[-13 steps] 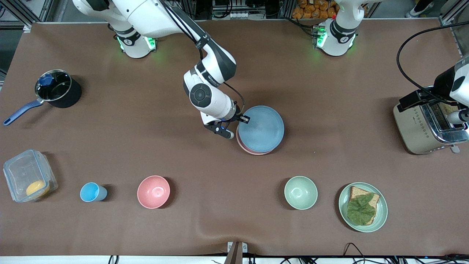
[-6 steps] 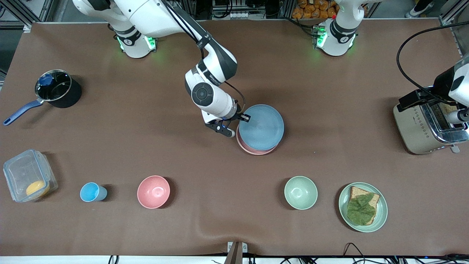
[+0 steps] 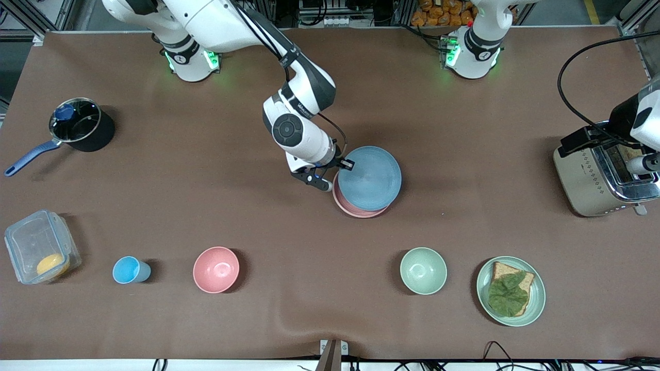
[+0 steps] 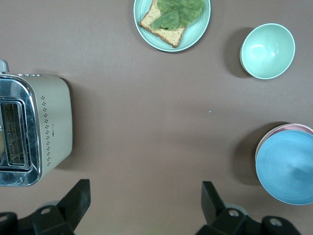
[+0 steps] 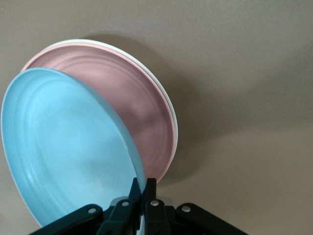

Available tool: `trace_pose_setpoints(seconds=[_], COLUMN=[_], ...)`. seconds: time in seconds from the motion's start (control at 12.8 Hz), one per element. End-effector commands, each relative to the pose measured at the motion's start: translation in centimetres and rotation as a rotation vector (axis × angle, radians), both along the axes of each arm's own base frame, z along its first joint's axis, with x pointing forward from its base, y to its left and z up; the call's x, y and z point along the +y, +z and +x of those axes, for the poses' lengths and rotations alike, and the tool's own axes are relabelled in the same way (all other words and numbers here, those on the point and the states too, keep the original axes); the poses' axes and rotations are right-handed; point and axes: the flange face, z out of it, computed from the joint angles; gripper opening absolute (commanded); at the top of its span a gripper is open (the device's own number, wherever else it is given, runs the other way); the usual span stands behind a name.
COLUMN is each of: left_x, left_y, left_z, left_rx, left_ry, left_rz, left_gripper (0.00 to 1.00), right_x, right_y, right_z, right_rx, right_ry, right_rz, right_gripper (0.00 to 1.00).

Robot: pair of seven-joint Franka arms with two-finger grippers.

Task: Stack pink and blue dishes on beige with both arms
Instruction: 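Lower the blue plate onto the pink plate with the right gripper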

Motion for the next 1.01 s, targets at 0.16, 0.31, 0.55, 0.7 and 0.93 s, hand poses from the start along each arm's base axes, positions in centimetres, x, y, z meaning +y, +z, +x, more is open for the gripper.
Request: trace_pose_setpoints(seconds=[0.16, 0.31, 0.55, 0.7, 0.93], left_x=[0.2, 0.2, 0.2, 0.1, 0.1], left_y=[-0.1, -0.4, -0.6, -0.8, -0.9], left_z=[0.2, 0.3, 0.3, 0.4, 0.5], left_rx=[-0.019, -0.018, -0.015, -0.019, -0.018], left_ry=[-0.018, -0.018, -0.018, -0.019, -0.019], left_rz=[-0.03, -0.031, -0.031, -0.031, -0.031], left_gripper=[1.0, 1.0, 1.0, 1.0, 1.0], right_x=[-0.1, -0.6, -0.7, -0.7, -0.7], right_y=[-0.6, -0.6, -0.6, -0.6, -0.2], right_z=[-0.2, 0.3, 0.4, 0.4, 0.6], right_rx=[-0.017, -0.014, -0.026, -0.023, -0.017], right_ry=[0.005, -0.006, 0.006, 0.005, -0.01], right_rz=[-0.009, -0.011, -0.019, -0.021, -0.019], right_gripper=[0.0, 0.0, 0.0, 0.18, 1.0])
